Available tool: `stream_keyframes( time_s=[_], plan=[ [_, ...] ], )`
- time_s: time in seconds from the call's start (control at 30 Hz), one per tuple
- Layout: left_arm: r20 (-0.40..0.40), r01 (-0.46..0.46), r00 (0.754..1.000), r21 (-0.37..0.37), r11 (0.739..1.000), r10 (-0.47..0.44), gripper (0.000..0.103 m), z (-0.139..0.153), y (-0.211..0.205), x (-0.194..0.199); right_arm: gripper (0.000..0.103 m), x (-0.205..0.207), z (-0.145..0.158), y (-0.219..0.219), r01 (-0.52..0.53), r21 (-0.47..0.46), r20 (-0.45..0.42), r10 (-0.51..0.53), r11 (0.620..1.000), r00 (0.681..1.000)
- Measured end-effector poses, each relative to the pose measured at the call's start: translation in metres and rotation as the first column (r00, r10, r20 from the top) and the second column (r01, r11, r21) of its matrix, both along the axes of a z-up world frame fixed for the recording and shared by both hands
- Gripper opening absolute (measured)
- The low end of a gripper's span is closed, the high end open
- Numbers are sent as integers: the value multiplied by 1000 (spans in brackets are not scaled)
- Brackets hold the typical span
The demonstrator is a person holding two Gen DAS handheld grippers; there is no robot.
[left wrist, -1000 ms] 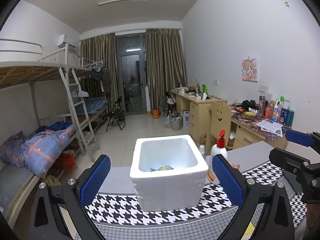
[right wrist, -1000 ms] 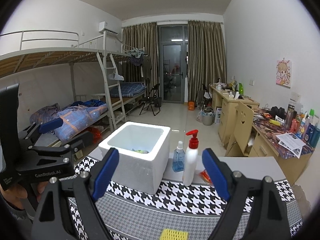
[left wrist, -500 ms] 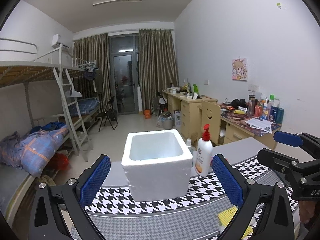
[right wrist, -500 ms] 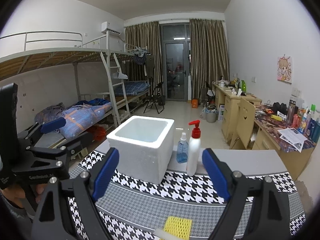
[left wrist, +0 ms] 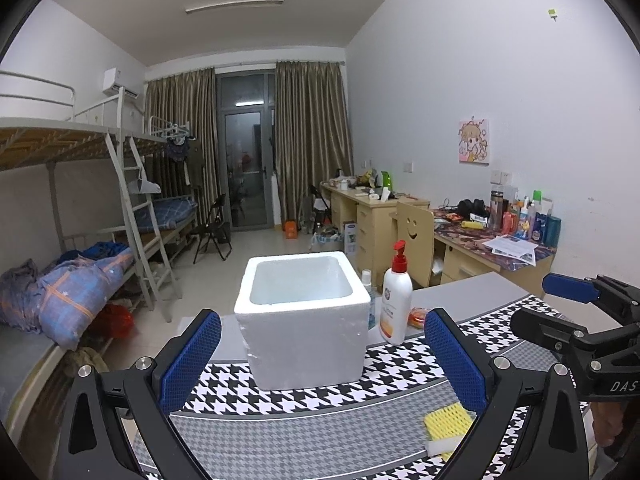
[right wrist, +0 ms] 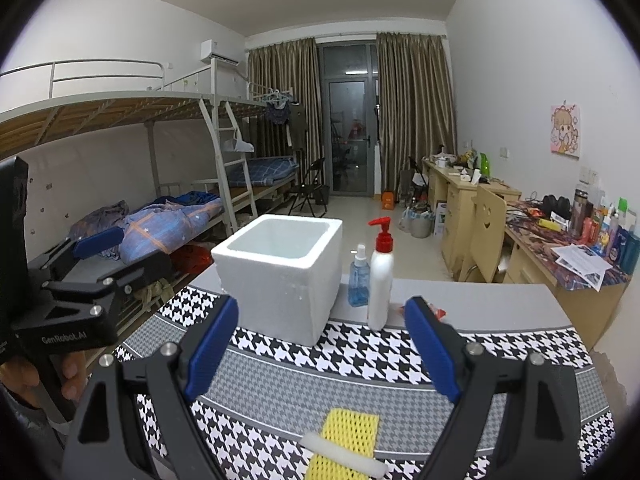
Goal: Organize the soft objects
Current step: 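Move both grippers back toward the yellow sponge on the table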
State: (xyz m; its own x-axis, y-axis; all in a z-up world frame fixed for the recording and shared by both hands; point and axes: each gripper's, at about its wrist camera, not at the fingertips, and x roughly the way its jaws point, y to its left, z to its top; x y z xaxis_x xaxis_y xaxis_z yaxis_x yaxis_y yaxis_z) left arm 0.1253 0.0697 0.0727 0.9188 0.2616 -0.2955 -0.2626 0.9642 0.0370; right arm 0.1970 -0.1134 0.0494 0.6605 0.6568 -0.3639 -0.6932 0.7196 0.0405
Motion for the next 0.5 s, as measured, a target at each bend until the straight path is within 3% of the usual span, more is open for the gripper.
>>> stream_keyframes(
  time_s=[0.5],
  plan=[
    [-17,18,1000,26,1000,-17,102,-20,-19,1,88,-4,-28,-14,31,-19,6,-31,999,1000]
  ],
)
